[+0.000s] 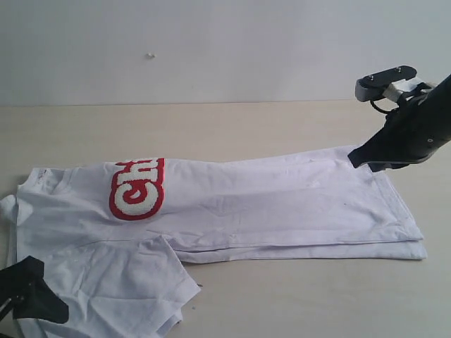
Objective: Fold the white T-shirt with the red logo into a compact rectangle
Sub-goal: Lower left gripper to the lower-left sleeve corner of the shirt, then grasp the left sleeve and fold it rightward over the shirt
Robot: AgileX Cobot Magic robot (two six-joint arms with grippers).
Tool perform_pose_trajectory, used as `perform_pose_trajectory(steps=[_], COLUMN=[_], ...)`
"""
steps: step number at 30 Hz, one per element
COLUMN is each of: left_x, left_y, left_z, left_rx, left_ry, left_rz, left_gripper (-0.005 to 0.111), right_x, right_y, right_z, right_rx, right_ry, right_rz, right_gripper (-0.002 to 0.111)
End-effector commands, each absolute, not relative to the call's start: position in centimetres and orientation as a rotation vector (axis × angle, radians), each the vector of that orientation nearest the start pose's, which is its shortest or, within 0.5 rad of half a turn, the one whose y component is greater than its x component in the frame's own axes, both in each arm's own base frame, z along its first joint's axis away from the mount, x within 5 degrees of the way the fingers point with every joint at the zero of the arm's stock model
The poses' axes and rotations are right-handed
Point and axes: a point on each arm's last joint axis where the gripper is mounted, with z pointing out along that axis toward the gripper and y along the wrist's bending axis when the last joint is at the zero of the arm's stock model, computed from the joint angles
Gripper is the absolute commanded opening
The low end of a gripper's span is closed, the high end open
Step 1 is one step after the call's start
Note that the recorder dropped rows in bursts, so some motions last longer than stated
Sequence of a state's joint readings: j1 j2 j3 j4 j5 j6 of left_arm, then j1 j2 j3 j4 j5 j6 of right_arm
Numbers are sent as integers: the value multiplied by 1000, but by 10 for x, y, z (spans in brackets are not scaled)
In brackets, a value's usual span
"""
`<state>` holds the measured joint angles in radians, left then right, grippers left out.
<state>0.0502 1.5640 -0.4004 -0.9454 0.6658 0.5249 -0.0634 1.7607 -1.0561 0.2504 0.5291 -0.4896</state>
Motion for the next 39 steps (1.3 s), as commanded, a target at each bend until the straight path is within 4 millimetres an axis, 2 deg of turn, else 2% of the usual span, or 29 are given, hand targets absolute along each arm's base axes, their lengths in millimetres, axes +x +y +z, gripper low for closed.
perform_pose_trajectory(steps=[1, 4, 7, 11, 12, 15, 18, 21, 24, 30, 32, 36, 39], left_x=[183, 182, 182, 183, 183, 181, 176, 176, 184, 229, 254, 275, 293], left_y=[-52, -62, -65, -65, -65, -67, -73, -79, -86, -93, -92, -89, -82], left_z=[106, 102, 103, 103, 103, 104, 110, 120, 133, 160, 170, 172, 169], left_rx=[-443, -404, -405, -362, -352, -271, -102, -58, -60, -115, -167, -209, -302], left_ry=[3019, 3025, 3018, 3013, 3013, 3017, 3007, 2937, 2811, 2590, 2511, 2480, 2451], left_rz=[-802, -823, -838, -833, -833, -863, -1008, -1142, -1282, -1327, -1271, -1187, -1099], left_gripper=[75, 71, 46, 6, 0, 0, 0, 0, 0, 0, 0, 0, 0], right_x=[345, 345, 345, 345, 345, 345, 344, 343, 341, 338, 337, 337, 336], right_y=[-12, -12, -12, -12, -12, -12, -12, -11, -11, -10, -10, -10, -10], right_z=[191, 191, 191, 191, 191, 190, 190, 190, 189, 194, 197, 198, 198], right_rx=[-313, -308, -307, -307, -307, -308, -311, -313, -318, -324, -328, -329, -330], right_ry=[2647, 2647, 2650, 2650, 2650, 2654, 2663, 2672, 2688, 2693, 2688, 2692, 2695], right_rz=[59, 63, 66, 66, 66, 69, 74, 79, 89, 96, 94, 97, 99], right_gripper=[0, 0, 0, 0, 0, 0, 0, 0, 0, 0, 0, 0, 0])
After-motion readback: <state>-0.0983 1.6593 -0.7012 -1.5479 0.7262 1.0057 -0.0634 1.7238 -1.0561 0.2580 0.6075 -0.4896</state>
